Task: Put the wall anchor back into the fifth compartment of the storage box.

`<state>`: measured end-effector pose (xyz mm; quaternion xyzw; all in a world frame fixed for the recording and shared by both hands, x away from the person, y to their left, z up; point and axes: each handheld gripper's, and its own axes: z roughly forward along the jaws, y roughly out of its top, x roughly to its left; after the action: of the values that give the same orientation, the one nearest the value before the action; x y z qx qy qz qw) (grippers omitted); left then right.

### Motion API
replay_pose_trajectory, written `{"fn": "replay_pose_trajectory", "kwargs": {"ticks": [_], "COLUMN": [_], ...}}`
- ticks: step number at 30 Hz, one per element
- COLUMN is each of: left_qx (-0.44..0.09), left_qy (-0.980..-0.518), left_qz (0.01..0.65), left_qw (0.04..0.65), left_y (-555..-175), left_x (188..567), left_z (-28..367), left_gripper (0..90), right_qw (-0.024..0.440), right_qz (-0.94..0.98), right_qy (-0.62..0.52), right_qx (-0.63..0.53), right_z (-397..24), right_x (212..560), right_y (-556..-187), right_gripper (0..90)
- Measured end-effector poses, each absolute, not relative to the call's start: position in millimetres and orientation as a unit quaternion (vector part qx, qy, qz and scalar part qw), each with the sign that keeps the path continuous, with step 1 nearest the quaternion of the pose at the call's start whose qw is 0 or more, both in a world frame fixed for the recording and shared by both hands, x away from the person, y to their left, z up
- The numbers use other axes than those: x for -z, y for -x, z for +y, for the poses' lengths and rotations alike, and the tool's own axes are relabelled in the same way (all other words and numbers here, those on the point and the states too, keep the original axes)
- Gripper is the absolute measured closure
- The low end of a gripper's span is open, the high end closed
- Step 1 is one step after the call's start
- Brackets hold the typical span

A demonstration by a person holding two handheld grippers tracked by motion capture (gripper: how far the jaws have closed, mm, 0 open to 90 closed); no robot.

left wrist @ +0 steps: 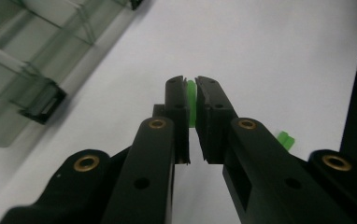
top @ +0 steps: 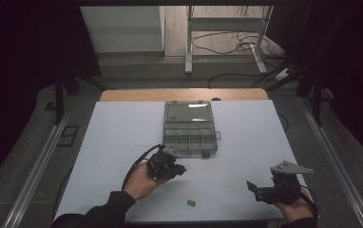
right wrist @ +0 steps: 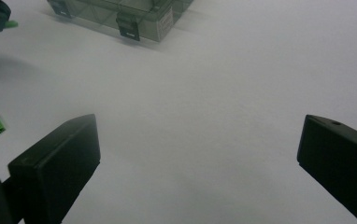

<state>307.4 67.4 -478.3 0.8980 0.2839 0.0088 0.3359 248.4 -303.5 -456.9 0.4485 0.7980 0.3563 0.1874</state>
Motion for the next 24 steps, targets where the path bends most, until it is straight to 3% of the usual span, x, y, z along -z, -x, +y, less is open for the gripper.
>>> {"fn": "replay_pose_trajectory", "kwargs": {"ticks": [24], "left_qx": [-0.041], "left_qy": [-0.883], "left_qz": [0.323], "left_qw": [0.339], "left_y": [-342.6], "left_x": [461.5], "left_z": [95.6], "left_gripper": [84.2], "right_qw": [0.186], "right_qz": [0.798], "right_qy": [-0.451], "right_qx": [-0.353], "right_z": [-303.5], "right_x": [457.4], "right_y": [-249.1], "right_gripper": [0.0]}}
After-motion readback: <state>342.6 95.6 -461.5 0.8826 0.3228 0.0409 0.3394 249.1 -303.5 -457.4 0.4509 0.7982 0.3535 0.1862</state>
